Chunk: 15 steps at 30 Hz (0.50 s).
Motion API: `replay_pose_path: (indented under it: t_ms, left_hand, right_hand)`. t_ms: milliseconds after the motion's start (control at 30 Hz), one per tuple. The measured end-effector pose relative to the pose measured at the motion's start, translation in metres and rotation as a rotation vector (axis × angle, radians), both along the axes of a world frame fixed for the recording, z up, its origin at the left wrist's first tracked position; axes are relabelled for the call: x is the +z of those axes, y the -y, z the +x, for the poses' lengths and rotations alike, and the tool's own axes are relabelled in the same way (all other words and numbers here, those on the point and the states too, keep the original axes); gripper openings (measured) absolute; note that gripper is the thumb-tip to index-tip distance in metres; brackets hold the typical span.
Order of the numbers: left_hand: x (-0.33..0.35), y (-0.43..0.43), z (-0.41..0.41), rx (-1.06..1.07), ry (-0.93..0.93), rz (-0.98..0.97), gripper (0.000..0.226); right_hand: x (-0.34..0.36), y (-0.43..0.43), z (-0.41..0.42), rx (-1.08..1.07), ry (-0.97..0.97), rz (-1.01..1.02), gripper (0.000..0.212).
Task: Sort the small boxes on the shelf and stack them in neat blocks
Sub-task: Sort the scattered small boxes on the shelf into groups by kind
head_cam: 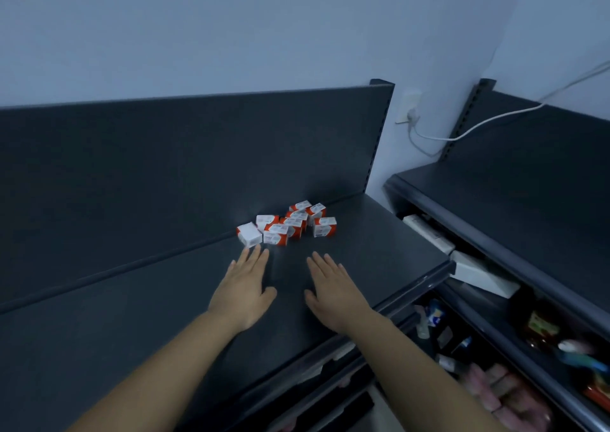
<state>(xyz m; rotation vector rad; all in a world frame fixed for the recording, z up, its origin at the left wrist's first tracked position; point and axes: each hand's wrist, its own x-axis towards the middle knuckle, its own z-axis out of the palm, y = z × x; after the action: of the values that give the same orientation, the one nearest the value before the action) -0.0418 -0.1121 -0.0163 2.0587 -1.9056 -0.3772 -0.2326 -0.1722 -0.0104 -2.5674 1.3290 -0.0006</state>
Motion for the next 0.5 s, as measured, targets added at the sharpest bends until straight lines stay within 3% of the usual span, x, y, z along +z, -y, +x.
replay_pose_path:
  t_ms: [333, 500]
  left_hand:
    - [-0.023, 0.076, -0.014, 0.070, 0.045, -0.093, 0.079]
    - [-0.024, 0.094, -0.012, 0.169, 0.102, -0.116, 0.070]
  right_hand:
    - [-0.012, 0.075, -0.030, -0.019, -0.010, 0.036, 0.066]
    - [-0.011, 0.116, -0.022, 0.088, 0.103, -0.013, 0.065]
